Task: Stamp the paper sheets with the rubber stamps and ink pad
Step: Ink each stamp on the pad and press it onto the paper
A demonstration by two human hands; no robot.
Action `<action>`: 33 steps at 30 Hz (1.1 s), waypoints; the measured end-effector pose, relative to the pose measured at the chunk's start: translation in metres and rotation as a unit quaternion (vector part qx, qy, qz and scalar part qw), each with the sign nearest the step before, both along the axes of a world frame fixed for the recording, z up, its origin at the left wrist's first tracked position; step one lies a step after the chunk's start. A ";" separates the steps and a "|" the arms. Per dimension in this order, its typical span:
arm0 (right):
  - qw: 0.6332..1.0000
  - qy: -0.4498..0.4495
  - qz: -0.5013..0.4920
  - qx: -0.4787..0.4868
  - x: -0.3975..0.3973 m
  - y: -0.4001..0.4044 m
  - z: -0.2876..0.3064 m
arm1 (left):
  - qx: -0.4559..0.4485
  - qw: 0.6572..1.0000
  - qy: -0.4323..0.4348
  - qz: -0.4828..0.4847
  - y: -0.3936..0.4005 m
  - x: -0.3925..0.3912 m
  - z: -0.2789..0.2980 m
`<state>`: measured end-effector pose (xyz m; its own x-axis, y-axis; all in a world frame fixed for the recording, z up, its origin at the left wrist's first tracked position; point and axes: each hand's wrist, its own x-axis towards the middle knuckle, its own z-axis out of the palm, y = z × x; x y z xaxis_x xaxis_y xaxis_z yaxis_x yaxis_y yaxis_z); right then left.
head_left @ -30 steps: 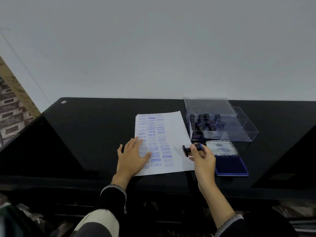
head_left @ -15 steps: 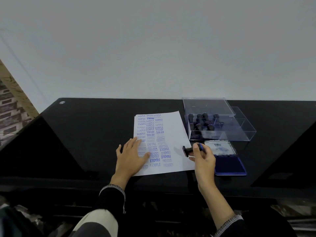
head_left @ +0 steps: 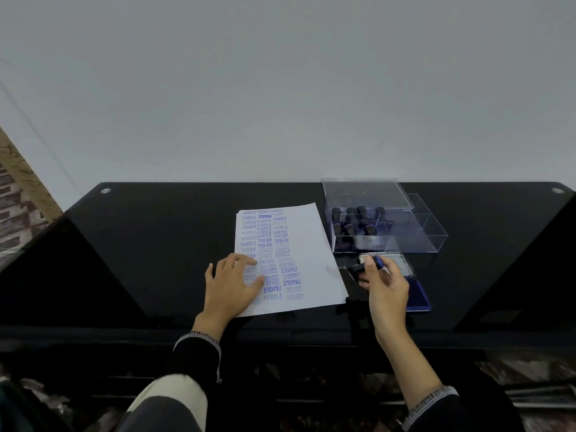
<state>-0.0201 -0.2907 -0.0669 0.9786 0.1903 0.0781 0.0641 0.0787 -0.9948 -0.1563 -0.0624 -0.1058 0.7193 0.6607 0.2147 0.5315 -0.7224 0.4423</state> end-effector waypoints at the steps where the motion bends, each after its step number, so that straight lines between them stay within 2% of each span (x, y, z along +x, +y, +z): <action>1: 1.000 -0.004 -0.002 -0.001 0.002 -0.005 0.001 | -0.004 1.000 0.012 0.005 -0.002 0.001 0.003; 4: 1.000 -0.014 -0.019 -0.004 0.011 -0.021 0.005 | -0.012 0.998 0.060 0.026 -0.014 0.014 0.015; 6: 0.999 -0.018 -0.041 -0.013 0.019 -0.031 0.005 | -0.011 0.998 0.052 0.024 -0.032 0.029 0.020; 10: 0.996 -0.025 -0.078 -0.038 0.030 -0.049 0.001 | -0.059 0.993 -0.092 -0.052 -0.080 0.059 0.018; 13: 0.993 -0.037 -0.083 -0.073 0.037 -0.066 -0.005 | -0.081 0.983 -0.124 -0.110 -0.118 0.082 0.013; 16: 0.991 -0.052 -0.074 -0.099 0.045 -0.077 -0.011 | -0.080 0.987 -0.084 -0.108 -0.140 0.094 0.005; 21: 0.982 -0.089 -0.047 -0.159 0.058 -0.079 -0.012 | -0.018 0.994 0.005 -0.109 -0.144 0.096 -0.006; 26: 0.970 -0.129 0.006 -0.207 0.067 -0.072 -0.010 | -0.002 0.995 0.027 -0.100 -0.146 0.098 -0.005; 33: 0.931 -0.206 0.078 -0.292 0.062 -0.062 -0.012 | 0.000 0.995 0.033 -0.093 -0.148 0.099 -0.004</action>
